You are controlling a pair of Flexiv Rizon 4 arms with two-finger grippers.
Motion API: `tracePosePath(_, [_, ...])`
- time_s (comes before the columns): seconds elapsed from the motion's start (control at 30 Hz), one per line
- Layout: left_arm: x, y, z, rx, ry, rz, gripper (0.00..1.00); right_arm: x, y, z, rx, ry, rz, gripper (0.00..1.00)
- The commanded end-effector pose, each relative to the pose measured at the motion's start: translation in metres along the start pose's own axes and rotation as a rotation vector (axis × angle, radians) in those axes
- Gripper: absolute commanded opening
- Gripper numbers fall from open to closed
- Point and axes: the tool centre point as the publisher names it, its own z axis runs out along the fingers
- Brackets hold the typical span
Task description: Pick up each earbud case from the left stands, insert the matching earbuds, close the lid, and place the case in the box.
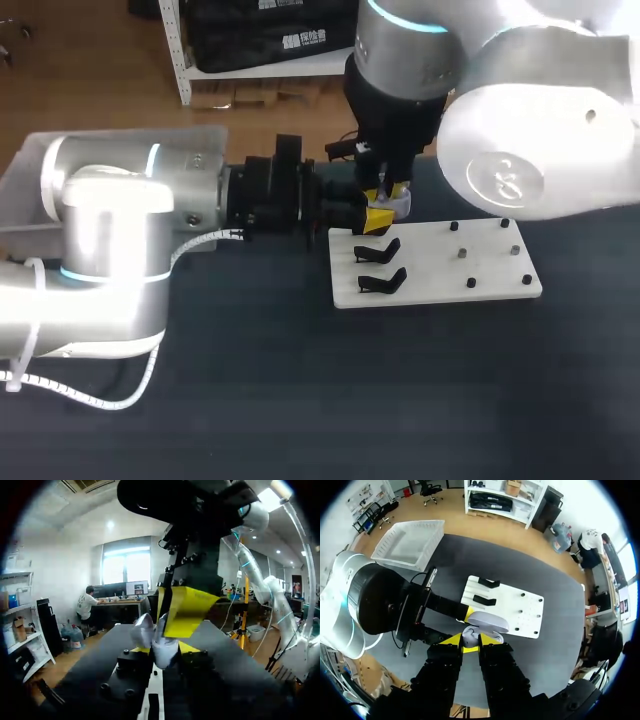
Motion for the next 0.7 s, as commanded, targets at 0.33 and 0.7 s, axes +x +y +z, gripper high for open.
tracePosePath(0.33, [0.0009, -0.0017, 0.0005, -0.006, -0.009, 0.006, 0.0, 0.0022, -0.0021, 0.0026, 0.01, 0.001, -0.002, 0.05])
tracePosePath(0.7, [0.0009, -0.0017, 0.0005, -0.006, -0.009, 0.006, 0.0, 0.0042, -0.0026, 0.0023, 0.012, 0.002, -0.004, 0.24])
